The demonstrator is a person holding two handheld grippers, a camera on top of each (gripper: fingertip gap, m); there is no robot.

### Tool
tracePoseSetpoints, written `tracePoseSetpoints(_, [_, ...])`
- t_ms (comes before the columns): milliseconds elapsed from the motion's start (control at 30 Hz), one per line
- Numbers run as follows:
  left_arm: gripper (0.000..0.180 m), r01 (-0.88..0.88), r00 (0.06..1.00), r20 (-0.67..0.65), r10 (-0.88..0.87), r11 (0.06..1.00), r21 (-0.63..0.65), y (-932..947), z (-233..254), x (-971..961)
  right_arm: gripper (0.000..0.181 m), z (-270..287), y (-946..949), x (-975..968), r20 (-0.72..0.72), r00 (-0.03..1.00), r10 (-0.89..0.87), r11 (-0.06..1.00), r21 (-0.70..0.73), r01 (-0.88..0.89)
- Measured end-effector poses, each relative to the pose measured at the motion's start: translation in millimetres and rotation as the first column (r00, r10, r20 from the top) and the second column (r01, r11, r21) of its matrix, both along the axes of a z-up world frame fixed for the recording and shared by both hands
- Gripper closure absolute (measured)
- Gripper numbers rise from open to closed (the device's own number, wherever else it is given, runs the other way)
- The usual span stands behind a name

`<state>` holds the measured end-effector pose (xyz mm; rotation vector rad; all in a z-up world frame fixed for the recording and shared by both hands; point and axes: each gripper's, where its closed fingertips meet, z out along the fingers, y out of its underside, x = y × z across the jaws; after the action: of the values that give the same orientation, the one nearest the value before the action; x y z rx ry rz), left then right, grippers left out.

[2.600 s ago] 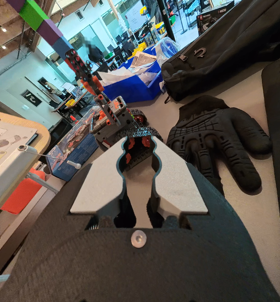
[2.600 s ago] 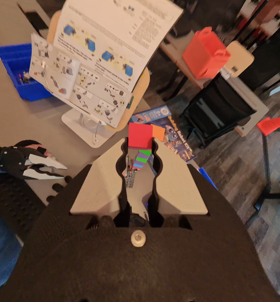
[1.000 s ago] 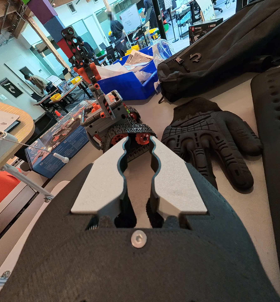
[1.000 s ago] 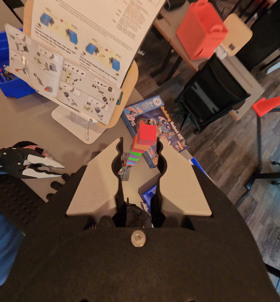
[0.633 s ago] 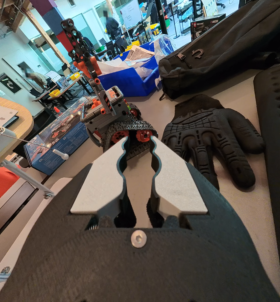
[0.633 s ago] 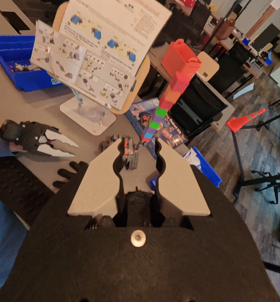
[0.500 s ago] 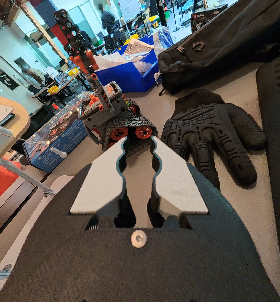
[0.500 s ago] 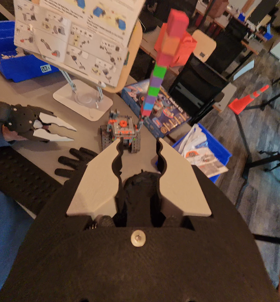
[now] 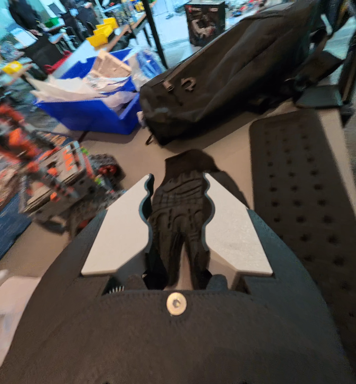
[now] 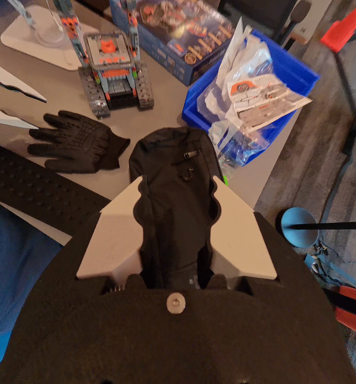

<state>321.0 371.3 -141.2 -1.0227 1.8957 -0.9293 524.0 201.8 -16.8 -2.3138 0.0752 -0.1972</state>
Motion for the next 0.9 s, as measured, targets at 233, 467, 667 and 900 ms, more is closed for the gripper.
tracePoseSetpoints(233, [0.127,0.006,0.992,-0.13,0.0,0.999,0.042,-52,-22,78,0.113,-105,30,70,-0.009,0.993,0.119,0.953,-0.28,-0.117])
tracePoseSetpoints(467, [0.119,-0.175,0.913,-0.392,0.11,0.975,-0.134,-60,-71,129,0.109,-190,56,98,-0.257,0.954,0.152,0.887,-0.39,-0.246])
tracePoseSetpoints(667, [0.119,-0.244,0.891,-0.447,0.081,0.915,-0.32,-70,-77,143,0.145,-203,58,90,-0.445,0.874,0.195,0.882,-0.309,-0.355])
tracePoseSetpoints(900, [0.116,-0.262,0.913,-0.405,0.049,0.831,-0.491,-72,-62,146,0.174,-176,56,82,-0.341,0.873,0.348,0.903,-0.128,-0.41])
